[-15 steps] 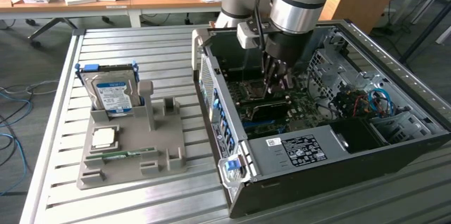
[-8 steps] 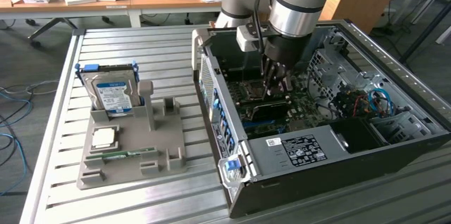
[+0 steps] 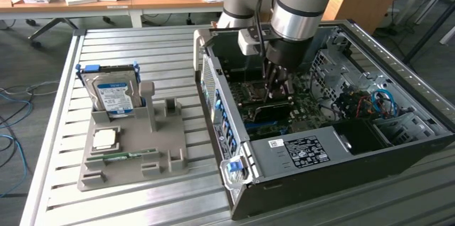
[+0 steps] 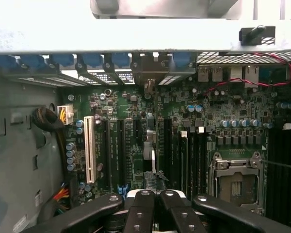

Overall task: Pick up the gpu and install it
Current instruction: 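Press down on the gpu until it lock into place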

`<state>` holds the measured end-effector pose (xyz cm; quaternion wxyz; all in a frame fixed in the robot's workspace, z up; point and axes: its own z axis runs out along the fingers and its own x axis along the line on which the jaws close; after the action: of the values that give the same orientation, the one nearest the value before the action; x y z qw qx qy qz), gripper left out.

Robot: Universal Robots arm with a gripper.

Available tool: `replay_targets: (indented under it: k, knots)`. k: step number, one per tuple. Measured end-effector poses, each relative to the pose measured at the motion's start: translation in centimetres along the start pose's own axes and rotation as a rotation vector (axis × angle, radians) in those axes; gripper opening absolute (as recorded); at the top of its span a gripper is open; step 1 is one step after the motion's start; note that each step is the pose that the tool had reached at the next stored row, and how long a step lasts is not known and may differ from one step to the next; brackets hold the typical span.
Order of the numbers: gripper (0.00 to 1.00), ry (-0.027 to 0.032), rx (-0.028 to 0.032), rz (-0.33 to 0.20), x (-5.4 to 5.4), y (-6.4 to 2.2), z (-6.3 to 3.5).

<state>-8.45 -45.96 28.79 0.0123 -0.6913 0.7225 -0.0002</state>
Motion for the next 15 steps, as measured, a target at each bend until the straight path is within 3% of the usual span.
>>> replay_targets:
  k: [15]
  knots:
    - [0.11,-0.0018,-0.0001,0.000,-0.44,0.35,0.42]
